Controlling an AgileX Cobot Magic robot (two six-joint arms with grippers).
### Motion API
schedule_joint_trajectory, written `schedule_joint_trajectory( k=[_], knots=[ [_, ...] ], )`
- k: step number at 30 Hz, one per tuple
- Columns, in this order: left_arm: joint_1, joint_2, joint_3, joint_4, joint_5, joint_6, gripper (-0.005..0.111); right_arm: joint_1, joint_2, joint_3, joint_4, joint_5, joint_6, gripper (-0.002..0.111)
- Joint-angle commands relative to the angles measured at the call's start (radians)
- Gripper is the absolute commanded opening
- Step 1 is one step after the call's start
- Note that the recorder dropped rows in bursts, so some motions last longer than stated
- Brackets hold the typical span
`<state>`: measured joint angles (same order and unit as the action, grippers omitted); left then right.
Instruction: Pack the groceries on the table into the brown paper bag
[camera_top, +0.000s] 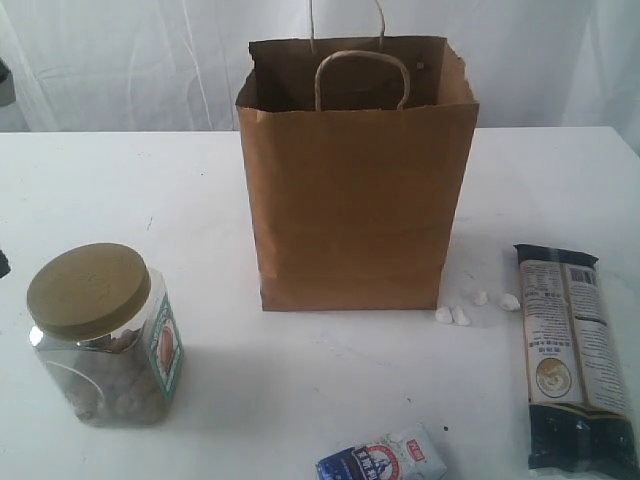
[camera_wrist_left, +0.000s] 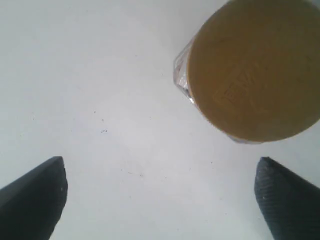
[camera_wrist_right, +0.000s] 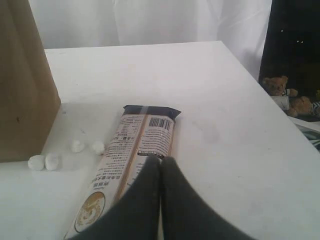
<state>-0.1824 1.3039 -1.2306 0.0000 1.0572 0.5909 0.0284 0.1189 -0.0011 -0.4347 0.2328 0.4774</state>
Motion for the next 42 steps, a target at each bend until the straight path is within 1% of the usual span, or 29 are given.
schedule_joint_trajectory(
  k=[1, 6, 9, 14, 16, 17, 18, 20, 22, 24, 26, 27, 29, 31, 32, 33, 34, 36, 37, 38, 40, 42],
  knots=[
    [-0.003, -0.005, -0.002, -0.024, 0.042, -0.007, 0.105, -0.009, 0.002, 0.001, -0.012, -0.001, -0.011, 0.0],
    [-0.003, -0.013, -0.002, -0.115, 0.075, 0.057, 0.105, -0.009, 0.002, 0.001, -0.012, -0.001, -0.011, 0.0],
    [-0.003, -0.041, -0.002, -0.181, 0.096, 0.067, 0.105, -0.009, 0.002, 0.001, -0.012, -0.001, -0.011, 0.0],
    [0.001, -0.101, -0.002, -0.209, 0.164, 0.083, 0.105, -0.009, 0.002, 0.001, -0.012, -0.001, -0.011, 0.0],
    [0.028, -0.133, 0.003, -0.247, 0.164, 0.094, 0.105, -0.009, 0.002, 0.001, -0.012, -0.001, -0.011, 0.0],
    [0.042, -0.175, 0.039, -0.247, 0.114, 0.094, 0.105, -0.009, 0.002, 0.001, -0.012, -0.001, -0.011, 0.0],
    [0.042, -0.218, 0.085, -0.247, 0.034, 0.094, 0.105, -0.009, 0.002, 0.001, -0.012, -0.001, -0.011, 0.0],
    [0.042, -0.32, 0.209, -0.233, -0.119, 0.094, 0.105, -0.009, 0.002, 0.001, -0.012, -0.001, -0.011, 0.0],
    [0.04, -0.451, 0.362, -0.181, -0.259, 0.094, 0.105, -0.009, 0.002, 0.001, -0.012, -0.001, -0.011, 0.0],
    [0.04, -0.592, 0.477, -0.096, -0.367, 0.087, 0.105, -0.009, 0.002, 0.001, -0.012, -0.001, -0.011, 0.0],
    [0.04, -0.723, 0.546, 0.011, -0.406, 0.066, 0.105, -0.009, 0.002, 0.001, -0.012, -0.001, -0.011, 0.0],
    [0.04, -0.76, 0.562, 0.033, -0.402, 0.027, 0.105, -0.009, 0.002, 0.001, -0.012, -0.001, -0.011, 0.0],
    [0.04, -0.815, 0.597, 0.024, -0.388, -0.086, 0.105, -0.009, 0.002, 0.001, -0.012, -0.001, -0.011, 0.0],
    [0.04, -0.84, 0.635, -0.029, -0.357, -0.266, 0.105, -0.009, 0.002, 0.001, -0.012, -0.001, -0.009, 0.0],
    [0.04, -0.84, 0.654, -0.059, -0.345, -0.325, 0.105, -0.009, 0.002, 0.001, -0.012, -0.001, -0.009, 0.0],
    [0.04, -0.836, 0.68, -0.108, -0.333, -0.369, 0.105, -0.009, 0.002, 0.001, -0.012, -0.001, -0.007, 0.0],
    [0.04, -0.829, 0.709, -0.168, -0.33, -0.372, 0.105, -0.009, 0.002, 0.001, -0.012, -0.001, -0.005, 0.0],
    [0.04, -0.812, 0.758, -0.299, -0.33, -0.304, 0.105, -0.009, 0.002, 0.001, -0.012, -0.001, -0.005, 0.0],
    [0.04, -0.799, 0.782, -0.38, -0.33, -0.248, 0.105, -0.009, 0.002, 0.001, -0.012, -0.001, -0.005, 0.0],
    [0.04, -0.786, 0.795, -0.429, -0.343, -0.198, 0.105, -0.009, 0.002, 0.001, -0.012, -0.001, -0.005, 0.0],
    [0.04, -0.756, 0.812, -0.51, -0.363, -0.069, 0.105, -0.009, 0.002, 0.001, -0.012, -0.001, -0.005, 0.0],
    [0.04, -0.716, 0.823, -0.544, -0.391, 0.015, 0.105, -0.009, 0.002, 0.001, -0.012, -0.001, -0.005, 0.0]
  ],
)
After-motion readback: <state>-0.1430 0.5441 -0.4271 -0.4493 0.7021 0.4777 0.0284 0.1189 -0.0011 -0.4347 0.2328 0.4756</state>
